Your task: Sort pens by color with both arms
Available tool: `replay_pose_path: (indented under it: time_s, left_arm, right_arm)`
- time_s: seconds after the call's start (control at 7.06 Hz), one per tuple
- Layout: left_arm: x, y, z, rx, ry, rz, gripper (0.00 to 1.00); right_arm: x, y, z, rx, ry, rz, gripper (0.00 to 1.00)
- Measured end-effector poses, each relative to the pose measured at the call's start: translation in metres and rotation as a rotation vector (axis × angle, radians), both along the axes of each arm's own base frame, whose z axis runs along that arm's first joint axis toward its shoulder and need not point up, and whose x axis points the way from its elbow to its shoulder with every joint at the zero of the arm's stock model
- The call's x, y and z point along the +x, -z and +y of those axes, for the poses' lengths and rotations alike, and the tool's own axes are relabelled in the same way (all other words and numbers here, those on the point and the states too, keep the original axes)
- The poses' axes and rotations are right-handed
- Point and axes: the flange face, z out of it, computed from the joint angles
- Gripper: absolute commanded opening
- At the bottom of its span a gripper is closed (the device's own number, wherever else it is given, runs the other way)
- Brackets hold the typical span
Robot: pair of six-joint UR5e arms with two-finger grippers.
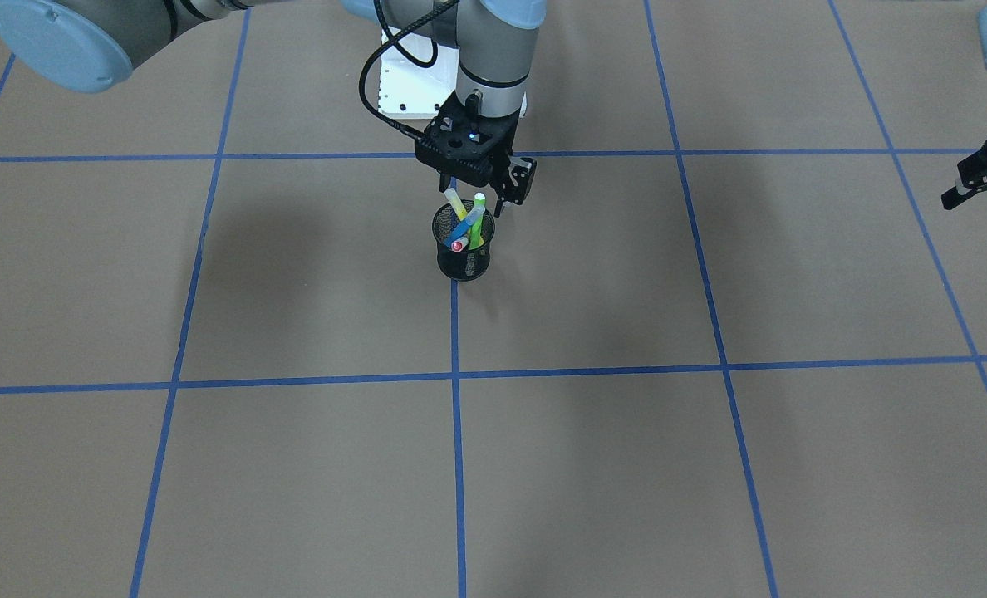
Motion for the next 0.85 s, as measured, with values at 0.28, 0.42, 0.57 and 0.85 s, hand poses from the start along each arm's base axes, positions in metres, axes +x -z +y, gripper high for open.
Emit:
replay_pose_path:
  time_s: [0.28,0.42,0.57,0.85]
  left_arm:
    - [-0.0003,-0.0005,0.0019,-0.001,0.000,0.000,0.99]
    - [-0.0007,-0.0009,0.0040,-0.001,0.000,0.000,0.99]
    - [-0.0012,-0.0009,0.0067,-0.001,0.000,0.000,0.99]
    - [-0.0017,-0.0013,0.0095,-0.002,0.000,0.000,0.99]
  right_arm:
    - [-0.0039,-0.0010,0.0028,0.000,0.005,0.003,0.62]
    - [-0.0053,-0.0006,0.0029,0.002,0.005,-0.001,0.61]
    - [-0.0075,-0.0009,0.0022,0.006,0.005,-0.008,0.60]
    - [-0.0112,-0.0019,-0.0003,0.016,0.002,-0.018,0.56]
